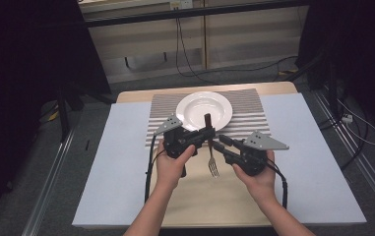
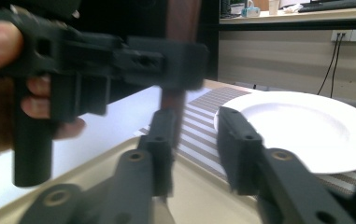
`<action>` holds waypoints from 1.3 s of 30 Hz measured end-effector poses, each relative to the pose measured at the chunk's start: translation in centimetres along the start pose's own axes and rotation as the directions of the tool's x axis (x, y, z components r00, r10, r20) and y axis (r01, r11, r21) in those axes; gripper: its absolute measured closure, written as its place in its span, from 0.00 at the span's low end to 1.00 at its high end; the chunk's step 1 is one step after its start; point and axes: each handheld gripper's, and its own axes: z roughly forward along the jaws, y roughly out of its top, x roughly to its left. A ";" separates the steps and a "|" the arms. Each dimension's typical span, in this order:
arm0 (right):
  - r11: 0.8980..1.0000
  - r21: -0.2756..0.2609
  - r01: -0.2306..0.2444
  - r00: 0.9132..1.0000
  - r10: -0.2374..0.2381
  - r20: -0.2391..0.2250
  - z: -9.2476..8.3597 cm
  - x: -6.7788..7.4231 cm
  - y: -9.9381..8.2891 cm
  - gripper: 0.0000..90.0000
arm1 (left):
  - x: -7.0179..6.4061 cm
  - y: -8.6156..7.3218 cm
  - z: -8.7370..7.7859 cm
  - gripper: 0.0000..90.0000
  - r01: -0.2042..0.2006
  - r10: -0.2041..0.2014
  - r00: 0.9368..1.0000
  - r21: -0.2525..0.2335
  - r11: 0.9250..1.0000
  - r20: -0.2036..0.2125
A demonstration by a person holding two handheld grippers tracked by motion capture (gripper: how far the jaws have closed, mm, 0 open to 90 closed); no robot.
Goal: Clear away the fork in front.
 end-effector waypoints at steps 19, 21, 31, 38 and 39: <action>0.999 0.008 0.052 0.995 -0.052 0.081 -2.6 -2.4 -2.0 0.26 | 0.5 0.5 -2.6 0.90 0.008 -0.010 0.999 0.049 0.999 0.046; 0.999 0.009 0.044 0.996 -0.044 0.077 -3.0 -2.6 -2.2 0.25 | 0.6 0.5 -2.7 0.90 0.011 -0.013 0.999 0.053 0.999 0.049; 0.999 0.020 0.040 0.994 -0.042 0.099 -4.5 -3.6 -2.7 0.21 | 1.2 0.2 -3.3 0.90 0.022 -0.025 0.999 0.077 0.997 0.048; 0.998 0.018 0.054 0.994 -0.055 0.099 -4.8 -3.6 -2.7 0.20 | 1.3 0.2 -4.1 0.90 0.023 -0.028 0.999 0.094 0.995 0.047; 0.998 0.022 0.059 0.994 -0.061 0.096 -4.9 -3.6 -2.6 0.19 | 1.3 0.2 -4.2 0.90 0.027 -0.031 0.998 0.094 0.995 0.047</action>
